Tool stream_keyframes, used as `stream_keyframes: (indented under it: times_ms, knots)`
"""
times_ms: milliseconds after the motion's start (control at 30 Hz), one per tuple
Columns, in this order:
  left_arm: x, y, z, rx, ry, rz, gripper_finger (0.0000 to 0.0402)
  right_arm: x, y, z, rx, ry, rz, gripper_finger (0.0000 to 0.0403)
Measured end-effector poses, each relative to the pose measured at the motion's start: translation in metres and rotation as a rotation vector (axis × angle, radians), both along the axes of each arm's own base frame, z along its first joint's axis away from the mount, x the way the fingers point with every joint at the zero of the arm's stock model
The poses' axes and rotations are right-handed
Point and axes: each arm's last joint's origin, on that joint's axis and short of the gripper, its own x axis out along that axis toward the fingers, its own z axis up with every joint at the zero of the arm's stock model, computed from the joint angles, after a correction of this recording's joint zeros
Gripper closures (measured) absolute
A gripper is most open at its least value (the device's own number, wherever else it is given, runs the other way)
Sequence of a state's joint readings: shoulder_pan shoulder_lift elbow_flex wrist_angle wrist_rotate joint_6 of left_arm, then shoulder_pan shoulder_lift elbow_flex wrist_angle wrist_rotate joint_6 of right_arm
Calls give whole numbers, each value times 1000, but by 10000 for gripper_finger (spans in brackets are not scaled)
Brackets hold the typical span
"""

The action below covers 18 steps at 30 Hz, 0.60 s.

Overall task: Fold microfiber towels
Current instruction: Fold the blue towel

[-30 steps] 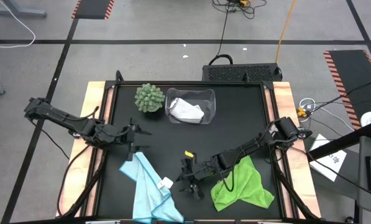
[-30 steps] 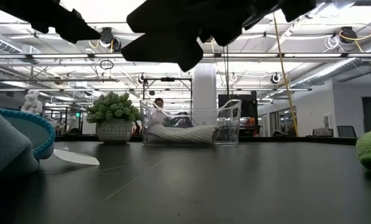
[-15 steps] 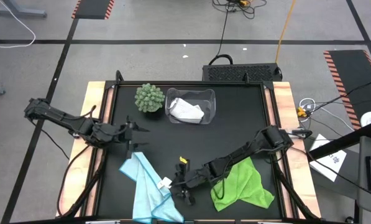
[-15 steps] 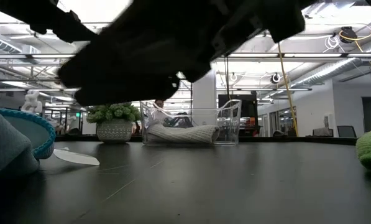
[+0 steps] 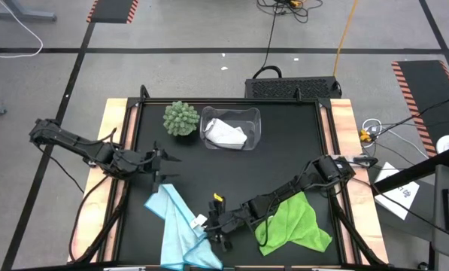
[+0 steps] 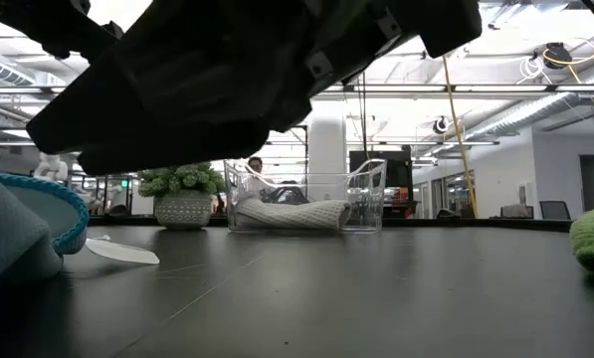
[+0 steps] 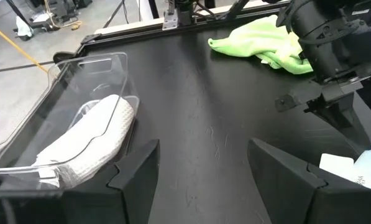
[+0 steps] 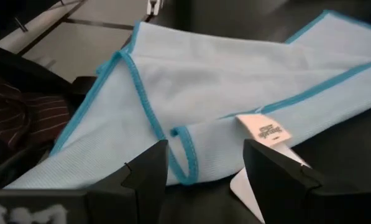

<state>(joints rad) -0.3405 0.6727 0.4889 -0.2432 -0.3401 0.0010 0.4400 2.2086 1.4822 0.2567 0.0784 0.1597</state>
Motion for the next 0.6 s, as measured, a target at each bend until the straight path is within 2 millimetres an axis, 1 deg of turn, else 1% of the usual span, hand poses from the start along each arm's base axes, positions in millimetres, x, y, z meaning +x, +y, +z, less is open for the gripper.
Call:
stream_keyframes:
  times_ms: [300,333,400,500,600]
  knots:
    - [0,0,0,13,1,-9,158,2,1,-1,11,-29,2,204]
    - [0,0,0,14,1,-10,158,3,2,-3,11,-38,4,204]
    - [0,0,0,15,1,-14,158,6,2,-13,13,-46,4,204]
    - [0,0,0,15,1,-15,158,7,-3,-26,0,-9,-4,204]
    - [0,-1,0,8,5,-33,158,8,-9,-27,-11,7,-18,204]
